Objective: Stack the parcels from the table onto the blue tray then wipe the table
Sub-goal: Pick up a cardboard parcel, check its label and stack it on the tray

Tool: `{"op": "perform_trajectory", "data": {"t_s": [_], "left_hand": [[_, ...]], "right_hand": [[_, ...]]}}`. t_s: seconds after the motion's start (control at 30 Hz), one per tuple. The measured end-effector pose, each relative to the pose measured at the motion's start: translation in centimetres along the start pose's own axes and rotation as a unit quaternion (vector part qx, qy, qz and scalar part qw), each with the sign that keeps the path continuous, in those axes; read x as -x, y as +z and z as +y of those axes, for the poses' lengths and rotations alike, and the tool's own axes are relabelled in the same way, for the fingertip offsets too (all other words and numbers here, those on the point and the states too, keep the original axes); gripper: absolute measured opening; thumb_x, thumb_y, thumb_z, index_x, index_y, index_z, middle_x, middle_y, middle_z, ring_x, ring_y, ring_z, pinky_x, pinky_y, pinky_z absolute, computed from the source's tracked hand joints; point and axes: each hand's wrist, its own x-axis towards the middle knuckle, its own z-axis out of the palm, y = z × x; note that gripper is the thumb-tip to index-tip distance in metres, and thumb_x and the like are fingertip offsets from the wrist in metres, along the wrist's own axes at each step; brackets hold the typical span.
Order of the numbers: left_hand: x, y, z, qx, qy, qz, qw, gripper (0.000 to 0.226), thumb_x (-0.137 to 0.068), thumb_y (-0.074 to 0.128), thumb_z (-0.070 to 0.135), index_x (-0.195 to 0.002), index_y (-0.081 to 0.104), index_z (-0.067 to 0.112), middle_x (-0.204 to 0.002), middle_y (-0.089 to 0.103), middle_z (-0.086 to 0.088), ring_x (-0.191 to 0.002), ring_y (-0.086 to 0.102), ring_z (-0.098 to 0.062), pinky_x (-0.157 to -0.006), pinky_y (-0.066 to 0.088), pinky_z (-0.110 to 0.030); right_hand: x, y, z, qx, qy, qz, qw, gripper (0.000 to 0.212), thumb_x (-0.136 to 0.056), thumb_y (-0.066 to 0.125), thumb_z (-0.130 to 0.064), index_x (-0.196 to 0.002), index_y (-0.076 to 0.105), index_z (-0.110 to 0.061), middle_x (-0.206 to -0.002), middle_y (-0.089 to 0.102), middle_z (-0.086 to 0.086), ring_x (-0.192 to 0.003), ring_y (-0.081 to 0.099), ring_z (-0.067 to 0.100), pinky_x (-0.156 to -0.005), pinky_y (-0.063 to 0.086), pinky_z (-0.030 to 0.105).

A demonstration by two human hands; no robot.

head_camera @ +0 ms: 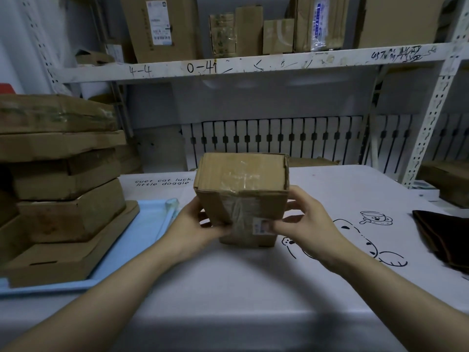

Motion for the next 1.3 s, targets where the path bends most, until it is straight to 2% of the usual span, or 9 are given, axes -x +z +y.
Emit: {"op": "perform_trajectory", "data": {"t_s": [0.2, 0.33, 0.43, 0.53, 0.63, 0.7, 0.87, 0.97, 1.3], "left_hand": [[-0.1, 0.5, 1.1, 0.044, 0.016, 0.094, 0.994, 0.104, -0.060, 0.091, 0.018, -0.143, 0.030, 0.020, -0.132, 0.053, 0.000, -0.117, 0.057, -0.015, -0.094, 0.051, -0.025], [0.1, 0.0, 1.7, -0.049, 0.079, 0.148, 0.985, 0.119, -0.066, 0.089, 0.019, -0.153, 0.010, 0.033, -0.153, 0.027, 0.009, -0.137, 0.036, -0.010, -0.111, 0.032, -0.028], [0.3, -0.1, 1.8, -0.132, 0.122, 0.149, 0.972, 0.114, -0.065, 0.090, 0.026, -0.149, 0.015, 0.044, -0.146, 0.020, 0.022, -0.139, 0.028, -0.008, -0.111, 0.026, -0.025], [0.7, 0.4, 2.1, -0.187, 0.164, 0.122, 0.961, 0.105, -0.066, 0.087, 0.014, -0.141, 0.023, 0.051, -0.147, 0.027, 0.017, -0.139, 0.026, -0.006, -0.108, 0.021, -0.010], [0.8, 0.7, 2.1, -0.204, 0.176, 0.105, 0.957, 0.091, -0.065, 0.085, 0.012, -0.131, 0.036, 0.051, -0.142, 0.039, 0.012, -0.131, 0.034, -0.011, -0.107, 0.032, -0.021], [0.7, 0.5, 1.9, -0.178, 0.154, 0.093, 0.968, 0.082, -0.064, 0.086, 0.011, -0.121, 0.042, 0.049, -0.129, 0.049, 0.011, -0.119, 0.043, -0.010, -0.100, 0.039, -0.025], [0.6, -1.0, 1.0, -0.066, 0.074, 0.043, 0.994, 0.081, -0.062, 0.087, -0.006, -0.129, 0.046, 0.016, -0.123, 0.057, 0.004, -0.107, 0.053, 0.009, -0.087, 0.043, -0.006], [1.0, -1.9, 0.0, -0.032, 0.035, 0.039, 0.998, 0.084, -0.057, 0.086, 0.005, -0.128, 0.045, 0.022, -0.125, 0.057, 0.006, -0.115, 0.053, 0.001, -0.089, 0.044, -0.010], [1.6, -2.1, -1.0, 0.030, -0.045, 0.040, 0.998, 0.077, -0.069, 0.079, -0.010, -0.128, 0.047, 0.027, -0.124, 0.059, 0.005, -0.118, 0.053, -0.010, -0.086, 0.045, -0.019]], "right_hand": [[-0.4, 0.5, -0.1, 0.070, -0.028, 0.068, 0.995, 0.067, -0.069, 0.085, -0.011, -0.128, 0.058, -0.027, -0.116, 0.056, -0.004, -0.101, 0.049, 0.003, -0.077, 0.041, 0.006], [-0.7, 0.6, 0.3, 0.211, -0.073, 0.130, 0.966, 0.063, -0.063, 0.079, -0.030, -0.121, 0.056, -0.038, -0.113, 0.047, -0.012, -0.109, 0.034, 0.008, -0.092, 0.032, 0.028], [-0.8, 0.6, 0.2, 0.273, -0.072, 0.139, 0.949, 0.066, -0.064, 0.080, -0.026, -0.119, 0.052, -0.050, -0.114, 0.044, -0.013, -0.106, 0.028, 0.005, -0.090, 0.025, 0.030], [-0.6, 0.8, 0.1, 0.290, -0.080, 0.128, 0.945, 0.070, -0.064, 0.079, -0.021, -0.114, 0.046, -0.055, -0.113, 0.043, -0.013, -0.105, 0.027, 0.006, -0.093, 0.024, 0.032], [-0.6, 1.0, 0.2, 0.322, -0.088, 0.113, 0.936, 0.068, -0.062, 0.075, -0.026, -0.124, 0.055, -0.045, -0.114, 0.043, -0.013, -0.110, 0.029, 0.009, -0.093, 0.024, 0.032], [-0.6, 1.0, 0.3, 0.332, -0.089, 0.106, 0.933, 0.071, -0.065, 0.078, -0.024, -0.130, 0.055, -0.043, -0.115, 0.043, -0.014, -0.114, 0.031, 0.011, -0.093, 0.022, 0.030], [-0.7, -0.2, 1.4, 0.357, -0.081, 0.126, 0.922, 0.090, -0.065, 0.084, -0.029, -0.144, 0.042, -0.037, -0.124, 0.042, -0.010, -0.121, 0.028, 0.014, -0.091, 0.018, 0.029], [-0.6, -1.1, 2.3, 0.362, -0.033, 0.140, 0.921, 0.097, -0.063, 0.087, -0.032, -0.147, 0.038, -0.032, -0.137, 0.042, -0.004, -0.129, 0.025, 0.015, -0.097, 0.019, 0.032], [-0.5, -1.3, 2.7, 0.354, -0.023, 0.128, 0.926, 0.092, -0.064, 0.087, -0.030, -0.145, 0.042, -0.030, -0.149, 0.033, -0.002, -0.135, 0.024, 0.020, -0.101, 0.020, 0.034]]}}
